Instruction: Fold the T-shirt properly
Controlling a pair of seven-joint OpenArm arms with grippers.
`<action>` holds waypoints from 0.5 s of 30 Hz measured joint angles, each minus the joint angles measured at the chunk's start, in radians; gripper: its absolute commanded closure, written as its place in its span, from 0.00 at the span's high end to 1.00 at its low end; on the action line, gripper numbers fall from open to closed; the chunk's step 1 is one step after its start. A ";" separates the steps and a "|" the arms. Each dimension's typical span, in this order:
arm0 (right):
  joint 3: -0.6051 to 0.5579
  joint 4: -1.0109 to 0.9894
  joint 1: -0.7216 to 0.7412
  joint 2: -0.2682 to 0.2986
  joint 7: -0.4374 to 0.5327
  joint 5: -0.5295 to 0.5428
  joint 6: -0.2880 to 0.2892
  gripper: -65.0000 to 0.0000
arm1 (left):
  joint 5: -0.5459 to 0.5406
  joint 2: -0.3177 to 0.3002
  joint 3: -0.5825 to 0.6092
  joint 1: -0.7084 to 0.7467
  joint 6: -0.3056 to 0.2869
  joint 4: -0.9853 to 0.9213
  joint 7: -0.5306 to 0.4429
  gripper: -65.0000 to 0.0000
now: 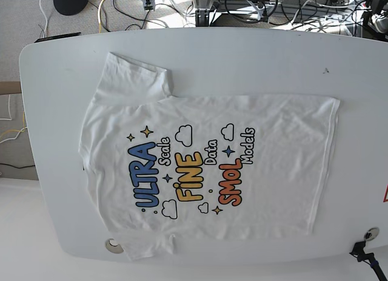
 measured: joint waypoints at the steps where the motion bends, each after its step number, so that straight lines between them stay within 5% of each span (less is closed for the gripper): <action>1: -0.001 0.000 -0.003 0.000 0.004 0.000 0.000 0.02 | 0.000 0.000 0.000 0.003 0.000 0.000 -0.001 0.00; 15: -0.010 0.112 -0.058 -0.005 0.003 0.004 0.000 0.02 | 0.002 -0.003 -0.003 0.058 -0.004 0.034 -0.014 0.01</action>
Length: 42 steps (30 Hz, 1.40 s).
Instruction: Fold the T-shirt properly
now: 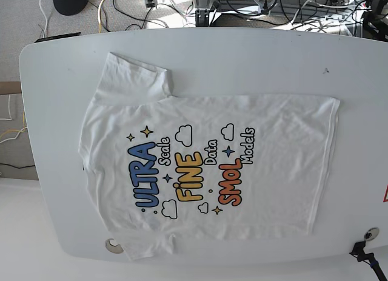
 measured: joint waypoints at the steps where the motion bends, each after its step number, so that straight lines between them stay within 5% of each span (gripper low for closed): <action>1: 0.000 0.002 0.006 -0.003 0.002 0.000 0.002 0.02 | 0.000 0.000 0.000 0.000 0.000 0.000 0.000 0.01; 11: 0.000 0.003 -0.035 0.004 -0.009 0.000 -0.001 0.01 | 0.000 -0.017 0.000 0.024 -0.003 0.021 -0.025 0.01; 19: 0.000 0.292 -0.222 0.005 -0.016 0.000 0.000 0.02 | 0.003 -0.031 0.000 0.226 -0.010 0.332 -0.025 0.03; 24: 0.000 0.507 -0.338 0.017 -0.015 -0.001 0.002 0.02 | 0.001 -0.050 -0.004 0.352 -0.003 0.525 -0.029 0.40; 28: 0.001 0.708 -0.471 0.024 -0.020 -0.001 -0.008 0.03 | 0.000 -0.062 -0.002 0.486 -0.010 0.696 -0.018 0.43; 36: 0.004 1.092 -0.684 0.058 -0.081 0.003 -0.008 0.44 | -0.001 -0.090 -0.004 0.718 -0.010 1.012 -0.021 0.43; 42: -0.002 1.353 -0.882 0.048 -0.110 -0.001 -0.001 0.45 | -0.002 -0.092 -0.043 0.917 -0.010 1.312 -0.022 0.43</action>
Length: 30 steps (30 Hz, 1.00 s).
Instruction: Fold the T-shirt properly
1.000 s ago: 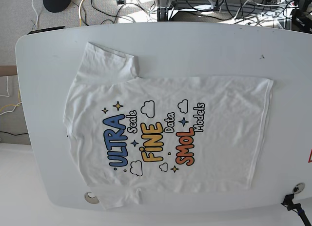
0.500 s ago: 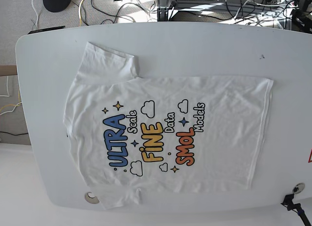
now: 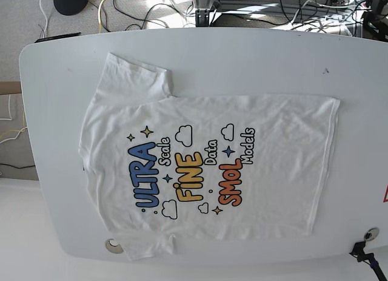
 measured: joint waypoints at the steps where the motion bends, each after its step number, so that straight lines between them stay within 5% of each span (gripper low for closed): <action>1: 0.000 0.039 -0.023 0.002 0.006 0.000 -0.002 0.45 | 0.000 -0.003 -0.003 0.026 0.003 0.036 0.000 0.43; 14: 0.006 0.371 -0.188 0.024 0.007 0.004 -0.006 0.45 | 0.000 -0.006 -0.053 0.282 -0.001 0.480 0.011 0.44; 25: 0.006 0.512 -0.245 0.021 0.027 0.005 -0.007 0.45 | 0.000 0.000 -0.140 0.238 -0.005 0.505 0.013 0.47; 30: 0.023 0.512 -0.138 0.015 0.081 0.005 0.002 0.45 | 0.001 0.003 -0.222 0.127 -0.116 0.507 0.010 0.51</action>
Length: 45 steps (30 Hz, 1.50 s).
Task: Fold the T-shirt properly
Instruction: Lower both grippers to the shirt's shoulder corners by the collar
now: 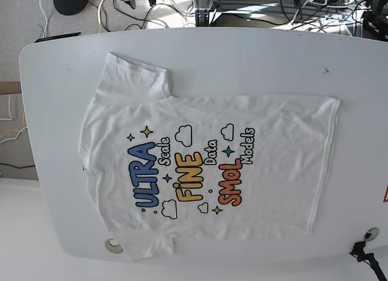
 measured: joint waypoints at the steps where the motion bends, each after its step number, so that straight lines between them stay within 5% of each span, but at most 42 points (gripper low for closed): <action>1: 0.009 0.001 0.010 0.001 0.006 0.000 -0.002 0.45 | 0.000 0.001 -0.009 -0.022 -0.011 0.000 -0.001 0.51; 9: 0.012 0.000 0.144 0.001 0.000 0.000 -0.008 0.47 | -0.061 0.003 -0.077 -0.208 -0.089 0.010 0.008 0.51; 14: 0.053 0.000 0.198 -0.057 -0.002 0.001 -0.005 0.72 | -0.103 0.002 -0.123 -0.280 -0.092 0.010 0.002 0.52; 18: 0.080 -0.001 0.246 -0.092 -0.009 0.118 0.000 0.74 | -0.282 0.000 -0.178 -0.324 -0.171 0.005 0.026 0.52; 24: 0.149 -0.002 0.307 -0.095 -0.114 0.341 -0.001 0.74 | -0.431 -0.004 -0.333 -0.460 -0.329 -0.014 0.301 0.52; 32: 0.378 -0.001 0.391 -0.093 -0.356 0.759 -0.010 0.74 | -0.441 0.005 -0.551 -0.686 -0.545 -0.040 0.697 0.52; 37: 0.513 -0.002 0.447 -0.095 -0.560 0.961 -0.008 0.74 | -0.438 0.003 -0.611 -0.780 -0.566 -0.041 0.887 0.51; 45: 0.579 -0.035 0.489 -0.098 -0.689 1.024 -0.008 0.74 | -0.441 0.005 -0.607 -0.808 -0.566 -0.041 0.933 0.51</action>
